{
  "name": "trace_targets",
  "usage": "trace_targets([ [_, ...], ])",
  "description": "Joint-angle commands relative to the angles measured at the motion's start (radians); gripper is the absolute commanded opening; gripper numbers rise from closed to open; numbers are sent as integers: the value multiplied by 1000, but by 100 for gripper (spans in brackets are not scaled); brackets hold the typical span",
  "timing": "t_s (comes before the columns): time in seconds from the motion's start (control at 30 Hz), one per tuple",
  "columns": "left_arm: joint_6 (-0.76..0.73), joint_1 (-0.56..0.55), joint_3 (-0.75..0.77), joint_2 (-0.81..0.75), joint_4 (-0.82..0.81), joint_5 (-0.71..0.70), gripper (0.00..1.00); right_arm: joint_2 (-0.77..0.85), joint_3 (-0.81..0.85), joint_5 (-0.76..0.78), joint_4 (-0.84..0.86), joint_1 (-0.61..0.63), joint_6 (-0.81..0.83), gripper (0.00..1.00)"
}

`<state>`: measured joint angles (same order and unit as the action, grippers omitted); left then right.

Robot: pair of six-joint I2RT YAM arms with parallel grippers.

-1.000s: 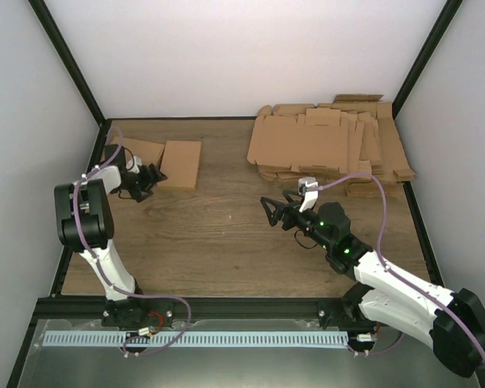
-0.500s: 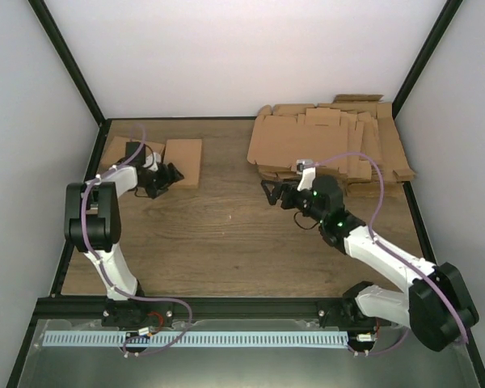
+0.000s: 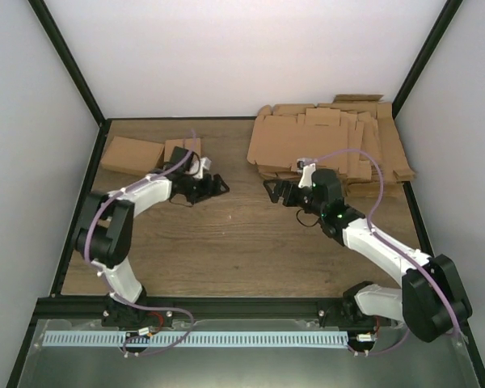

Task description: Fold the paper box

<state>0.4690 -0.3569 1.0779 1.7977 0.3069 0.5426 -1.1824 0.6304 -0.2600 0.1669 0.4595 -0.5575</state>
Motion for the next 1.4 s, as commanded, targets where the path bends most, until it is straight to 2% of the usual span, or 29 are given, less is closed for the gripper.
trace_targets([
  [0.0, -6, 97, 35, -143, 26, -112, 85, -42, 79, -9, -30, -19, 12, 100],
  [0.1, -25, 175, 57, -175, 53, -197, 85, -69, 107, -23, -42, -22, 17, 100],
  [0.2, -54, 222, 89, -158, 71, -390, 87, -76, 119, -26, -47, -22, 27, 100],
  [0.3, -71, 231, 137, -91, 64, -535, 88, -72, 120, -26, -49, -23, 33, 100],
  [0.47, -86, 236, 265, 71, 88, -638, 90, -61, 120, -40, -51, -24, 36, 100],
  [0.87, -146, 282, 410, 274, 152, -486, 90, -44, 100, -26, -67, -23, 48, 100],
  [1.07, -144, 282, 440, 330, 160, -330, 87, -49, 101, -31, -63, -24, 49, 100],
  [1.2, -138, 273, 389, 327, 136, -163, 80, -62, 104, -32, -70, -24, 50, 100],
  [1.3, -127, 242, 265, 271, 58, 10, 79, -74, 109, -25, -78, -24, 51, 100],
  [1.37, -99, 200, 164, 216, 15, 67, 78, -75, 115, -16, -87, -26, 54, 100],
])
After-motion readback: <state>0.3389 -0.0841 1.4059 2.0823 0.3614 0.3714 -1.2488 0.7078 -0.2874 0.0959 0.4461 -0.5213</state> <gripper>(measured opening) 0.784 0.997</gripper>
